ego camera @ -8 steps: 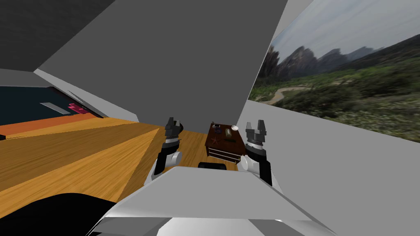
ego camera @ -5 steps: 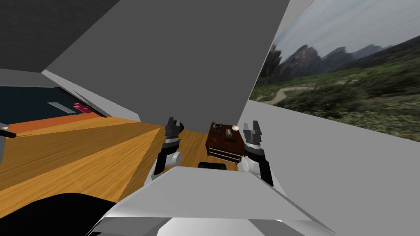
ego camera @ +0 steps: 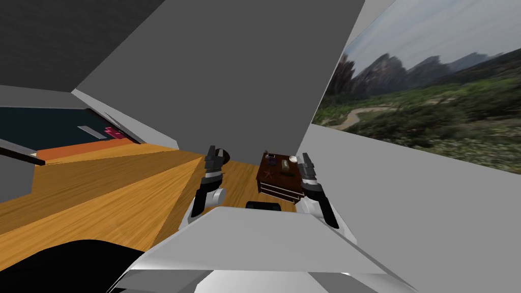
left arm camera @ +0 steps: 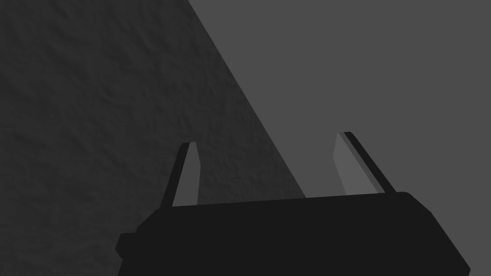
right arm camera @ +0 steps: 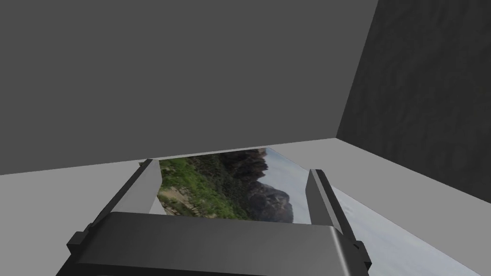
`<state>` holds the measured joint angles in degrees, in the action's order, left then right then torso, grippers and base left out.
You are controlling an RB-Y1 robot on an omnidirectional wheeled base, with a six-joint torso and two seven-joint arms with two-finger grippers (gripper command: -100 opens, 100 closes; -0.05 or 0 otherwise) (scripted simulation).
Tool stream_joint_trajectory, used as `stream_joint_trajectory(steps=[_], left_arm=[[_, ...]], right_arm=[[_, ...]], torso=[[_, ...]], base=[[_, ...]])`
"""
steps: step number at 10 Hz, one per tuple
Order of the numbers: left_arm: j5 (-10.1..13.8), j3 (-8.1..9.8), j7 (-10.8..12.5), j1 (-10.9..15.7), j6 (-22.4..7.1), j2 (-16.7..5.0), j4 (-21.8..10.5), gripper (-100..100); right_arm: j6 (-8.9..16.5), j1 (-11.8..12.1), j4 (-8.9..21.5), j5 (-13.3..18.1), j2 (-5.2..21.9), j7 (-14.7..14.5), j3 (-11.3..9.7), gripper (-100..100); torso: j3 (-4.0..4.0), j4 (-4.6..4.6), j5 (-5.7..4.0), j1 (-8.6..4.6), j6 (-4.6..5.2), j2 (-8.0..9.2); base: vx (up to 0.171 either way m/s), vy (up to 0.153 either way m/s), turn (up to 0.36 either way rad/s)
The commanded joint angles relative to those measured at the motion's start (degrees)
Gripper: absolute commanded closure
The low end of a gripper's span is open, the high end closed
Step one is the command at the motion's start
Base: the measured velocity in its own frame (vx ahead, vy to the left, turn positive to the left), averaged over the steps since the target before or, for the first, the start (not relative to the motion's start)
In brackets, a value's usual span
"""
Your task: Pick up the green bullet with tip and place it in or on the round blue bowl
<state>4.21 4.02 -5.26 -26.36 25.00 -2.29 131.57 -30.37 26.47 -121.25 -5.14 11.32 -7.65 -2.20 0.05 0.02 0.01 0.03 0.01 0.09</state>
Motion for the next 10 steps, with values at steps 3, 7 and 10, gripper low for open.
stream_joint_trajectory(steps=[3,7,10], left_arm=[[0.00,0.00,0.00,0.01,0.00,0.00,0.00,0],[0.00,0.00,0.00,0.00,0.00,0.00,0.00,0],[0.00,0.00,0.00,0.00,0.00,0.00,0.00,0]], right_arm=[[2.16,0.06,3.56,0.02,5.73,-1.09,-2.40,-100],[5.63,-0.13,9.79,-0.06,12.89,-3.16,-6.44,-100],[6.94,-0.27,12.11,-0.10,16.11,-4.02,-7.95,-100]], torso=[[0.01,0.00,-0.01,0.01,-0.02,0.03],[0.00,0.00,0.00,-0.01,0.01,0.00],[-0.02,-0.01,-0.01,-0.01,-0.02,-0.04]], base=[[-0.028,0.015,0.074],[-0.025,0.014,0.109],[-0.014,0.009,0.084]])
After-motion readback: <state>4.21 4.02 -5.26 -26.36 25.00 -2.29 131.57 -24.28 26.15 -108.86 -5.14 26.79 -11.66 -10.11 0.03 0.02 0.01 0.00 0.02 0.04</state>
